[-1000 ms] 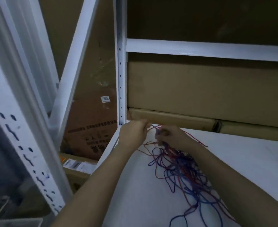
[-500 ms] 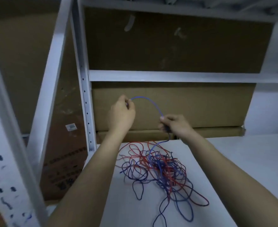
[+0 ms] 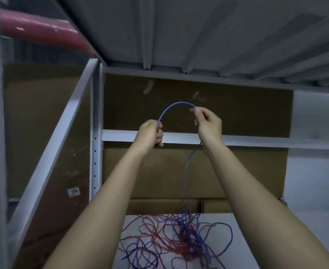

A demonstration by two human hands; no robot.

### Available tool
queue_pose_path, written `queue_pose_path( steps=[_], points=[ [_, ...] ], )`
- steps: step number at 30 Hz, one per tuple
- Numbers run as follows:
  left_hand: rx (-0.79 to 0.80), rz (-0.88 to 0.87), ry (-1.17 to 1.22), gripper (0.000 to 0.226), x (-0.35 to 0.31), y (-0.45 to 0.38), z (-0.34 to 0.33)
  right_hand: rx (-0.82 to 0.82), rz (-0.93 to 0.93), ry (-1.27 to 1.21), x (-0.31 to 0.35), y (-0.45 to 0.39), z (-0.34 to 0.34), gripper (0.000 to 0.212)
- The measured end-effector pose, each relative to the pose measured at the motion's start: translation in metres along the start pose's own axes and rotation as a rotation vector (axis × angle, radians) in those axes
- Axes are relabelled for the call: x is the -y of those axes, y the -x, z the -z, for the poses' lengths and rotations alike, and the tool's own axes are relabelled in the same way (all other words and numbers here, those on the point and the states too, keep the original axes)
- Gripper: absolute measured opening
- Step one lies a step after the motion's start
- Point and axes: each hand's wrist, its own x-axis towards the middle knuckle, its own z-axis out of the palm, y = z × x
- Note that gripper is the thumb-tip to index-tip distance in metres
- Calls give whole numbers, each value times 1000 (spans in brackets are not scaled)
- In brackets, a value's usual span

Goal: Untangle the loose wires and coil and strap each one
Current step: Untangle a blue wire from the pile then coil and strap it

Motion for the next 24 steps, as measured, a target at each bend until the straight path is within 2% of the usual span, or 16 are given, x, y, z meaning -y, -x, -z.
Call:
queue_pose_path(
  steps=[2, 4, 8, 10, 13, 15, 19, 21, 24],
  points=[
    [37, -14, 84, 25, -7, 4, 1, -38, 82, -18, 0, -3, 2, 19],
    [89, -22, 101, 26, -5, 11, 3, -7, 66, 0, -18, 3, 4, 18],
    [96, -4, 51, 27, 26, 28, 6, 296, -165, 101, -85, 43, 14, 30],
    [62, 9, 58, 27, 48, 37, 5, 374, -246, 99, -114, 68, 15, 30],
    [39, 83, 180, 29, 76, 49, 6, 460, -386, 63, -145, 107, 10, 31],
    [32, 131, 273, 29, 90, 56, 11, 570, -428, 123, -157, 132, 5, 32],
    [-82, 115, 336, 24, 116, 69, 28, 867, -269, 308, -167, 177, 0, 36],
    [-113, 91, 227, 21, 133, 74, 38, 966, -149, 334, -167, 196, -1, 28],
    [-62, 57, 21, 16, 163, 80, 56, 1024, -25, 299, -166, 219, -5, 23]
  ],
)
